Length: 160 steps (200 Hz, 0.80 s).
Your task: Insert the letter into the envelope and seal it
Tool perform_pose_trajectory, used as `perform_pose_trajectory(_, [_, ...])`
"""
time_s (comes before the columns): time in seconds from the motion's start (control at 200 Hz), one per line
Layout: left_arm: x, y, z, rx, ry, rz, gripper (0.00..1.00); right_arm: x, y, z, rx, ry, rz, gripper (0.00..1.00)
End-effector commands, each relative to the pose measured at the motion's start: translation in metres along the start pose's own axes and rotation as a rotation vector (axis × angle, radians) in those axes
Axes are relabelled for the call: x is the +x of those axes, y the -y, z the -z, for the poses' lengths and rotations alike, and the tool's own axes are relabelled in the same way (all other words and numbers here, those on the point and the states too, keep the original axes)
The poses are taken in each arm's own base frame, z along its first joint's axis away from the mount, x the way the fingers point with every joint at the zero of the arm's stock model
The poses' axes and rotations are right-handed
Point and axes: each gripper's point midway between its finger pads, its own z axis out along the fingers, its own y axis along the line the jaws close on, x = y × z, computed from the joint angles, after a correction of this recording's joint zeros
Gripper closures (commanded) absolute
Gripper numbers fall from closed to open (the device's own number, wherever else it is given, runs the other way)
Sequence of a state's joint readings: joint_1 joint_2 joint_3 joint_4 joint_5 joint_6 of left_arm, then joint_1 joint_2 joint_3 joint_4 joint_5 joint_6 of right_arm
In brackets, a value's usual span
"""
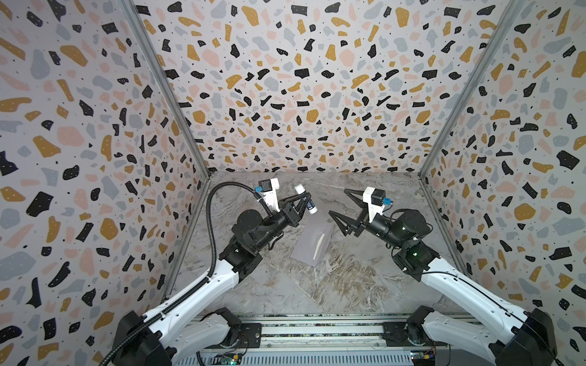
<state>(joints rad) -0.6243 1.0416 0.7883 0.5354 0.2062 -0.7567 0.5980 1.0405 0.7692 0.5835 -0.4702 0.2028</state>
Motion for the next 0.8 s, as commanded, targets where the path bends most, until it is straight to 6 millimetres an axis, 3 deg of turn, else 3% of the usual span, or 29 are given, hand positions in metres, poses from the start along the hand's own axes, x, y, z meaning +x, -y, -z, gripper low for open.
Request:
perform_pose_trajectory(0.0, [-0.024,0.036,0.007,0.132,0.076,-0.162,1.00,0.027,-0.021,0.008,-0.196,-0.106,-0.266,0.07])
perform_pose_trajectory(0.37, [-0.022,0.046,0.008,0.223,0.097,-0.112,1.00,0.035,-0.030,0.000,-0.306,-0.091,-0.379,0.12])
perform_pose_trajectory(0.796, [-0.015,0.052,0.003,0.310,0.079,-0.022,1.00,0.009,-0.029,-0.021,-0.321,0.009,-0.404,0.22])
